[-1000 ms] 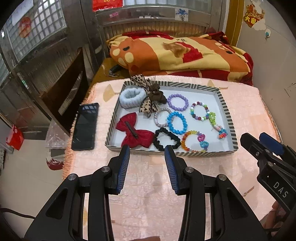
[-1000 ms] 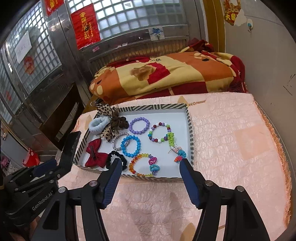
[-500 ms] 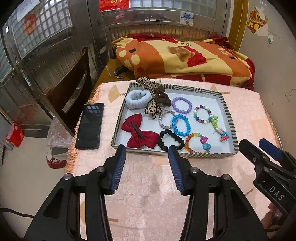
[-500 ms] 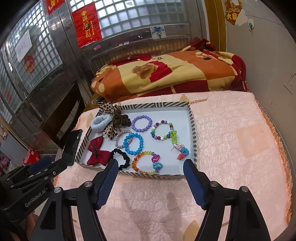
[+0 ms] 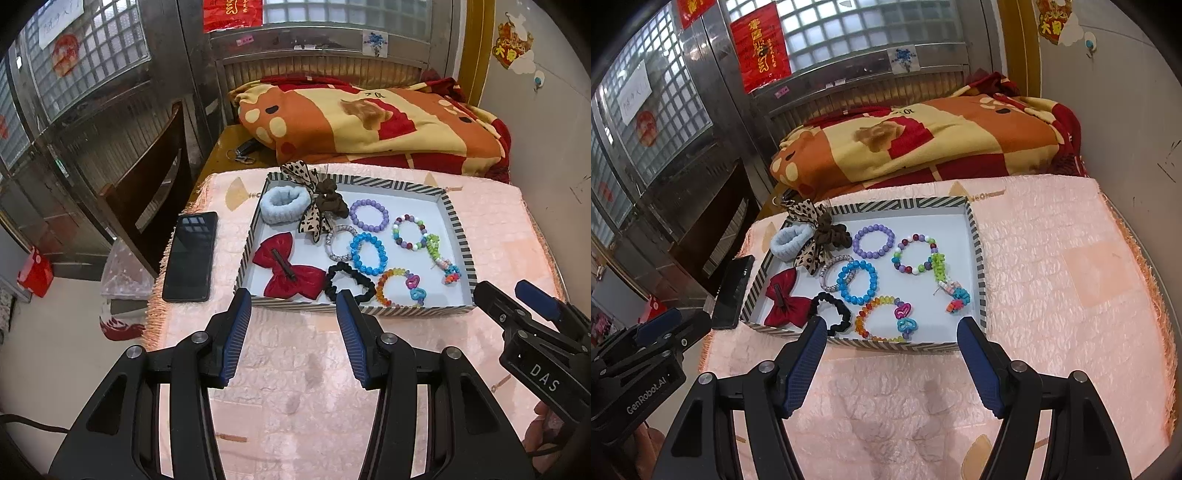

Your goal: Organize jewelry

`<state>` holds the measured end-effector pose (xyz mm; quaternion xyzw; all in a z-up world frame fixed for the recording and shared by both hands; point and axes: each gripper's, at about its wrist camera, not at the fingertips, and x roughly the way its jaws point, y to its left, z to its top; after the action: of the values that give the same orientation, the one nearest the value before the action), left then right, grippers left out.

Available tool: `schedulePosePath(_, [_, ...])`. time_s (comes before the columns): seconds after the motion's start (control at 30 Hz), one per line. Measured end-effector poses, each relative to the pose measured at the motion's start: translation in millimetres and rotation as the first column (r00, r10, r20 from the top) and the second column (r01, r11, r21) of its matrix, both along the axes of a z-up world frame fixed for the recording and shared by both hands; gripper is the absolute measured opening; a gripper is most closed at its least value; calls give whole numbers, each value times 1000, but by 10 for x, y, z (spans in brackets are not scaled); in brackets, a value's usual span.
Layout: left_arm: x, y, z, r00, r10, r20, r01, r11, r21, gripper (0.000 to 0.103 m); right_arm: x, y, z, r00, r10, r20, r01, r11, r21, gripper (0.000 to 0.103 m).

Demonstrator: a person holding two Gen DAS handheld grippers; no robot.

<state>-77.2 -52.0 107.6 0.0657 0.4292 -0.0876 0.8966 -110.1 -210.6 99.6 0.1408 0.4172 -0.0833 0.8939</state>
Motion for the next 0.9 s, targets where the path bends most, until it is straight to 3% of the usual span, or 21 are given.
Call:
schedulePosePath(0.23, [-38, 9, 23, 1000, -9, 22, 9, 1000, -4, 48, -10, 25, -3, 1000, 1, -1, -1, 1000, 1, 71])
schedulePosePath(0.33, [-51, 0, 22, 999, -16, 41, 15, 1000, 27, 48, -9, 38, -6, 1000, 0, -1, 0, 1000, -1, 71])
schedulePosePath(0.9, [22, -12, -71, 1000, 2, -14, -2, 1000, 22, 48, 28, 46, -60, 1000, 12, -23, -12, 1000, 5, 71])
